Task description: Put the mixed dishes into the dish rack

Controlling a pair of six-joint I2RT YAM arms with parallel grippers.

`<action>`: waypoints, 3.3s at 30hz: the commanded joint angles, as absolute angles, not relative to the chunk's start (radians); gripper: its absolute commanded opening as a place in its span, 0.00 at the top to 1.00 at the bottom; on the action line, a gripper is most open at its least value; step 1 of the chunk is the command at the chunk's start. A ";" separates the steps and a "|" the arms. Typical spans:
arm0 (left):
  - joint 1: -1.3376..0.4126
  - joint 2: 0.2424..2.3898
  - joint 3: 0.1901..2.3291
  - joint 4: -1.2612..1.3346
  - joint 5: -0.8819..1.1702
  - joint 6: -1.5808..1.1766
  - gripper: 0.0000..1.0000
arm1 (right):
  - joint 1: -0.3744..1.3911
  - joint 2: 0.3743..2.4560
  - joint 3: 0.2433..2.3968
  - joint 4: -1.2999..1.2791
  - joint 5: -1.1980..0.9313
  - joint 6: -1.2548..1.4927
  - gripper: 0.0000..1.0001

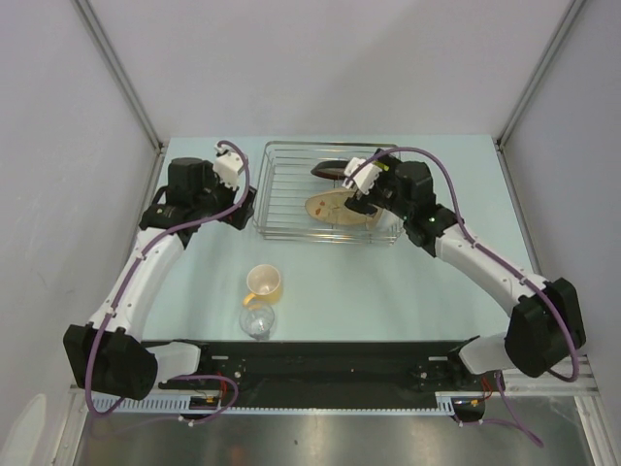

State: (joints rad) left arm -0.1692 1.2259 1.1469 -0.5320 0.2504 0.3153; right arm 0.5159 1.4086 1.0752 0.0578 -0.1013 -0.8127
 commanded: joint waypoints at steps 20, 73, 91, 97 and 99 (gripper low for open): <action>-0.153 1.000 1.008 -0.870 0.310 0.543 0.00 | 0.859 1.278 1.078 -0.153 -0.040 0.215 0.03; 0.051 1.046 1.112 -0.726 0.463 0.331 0.00 | 1.031 1.916 1.384 -0.324 0.112 0.359 1.00; 0.137 1.202 1.439 -0.949 0.970 0.178 0.00 | 0.772 1.461 1.116 0.322 -0.388 0.783 1.00; 0.138 1.354 1.512 -1.051 1.244 0.118 0.00 | 0.687 1.445 0.945 0.819 -0.472 1.079 1.00; 0.137 1.384 1.522 -1.054 1.345 0.104 0.00 | 0.677 1.512 0.924 0.994 -0.479 1.181 1.00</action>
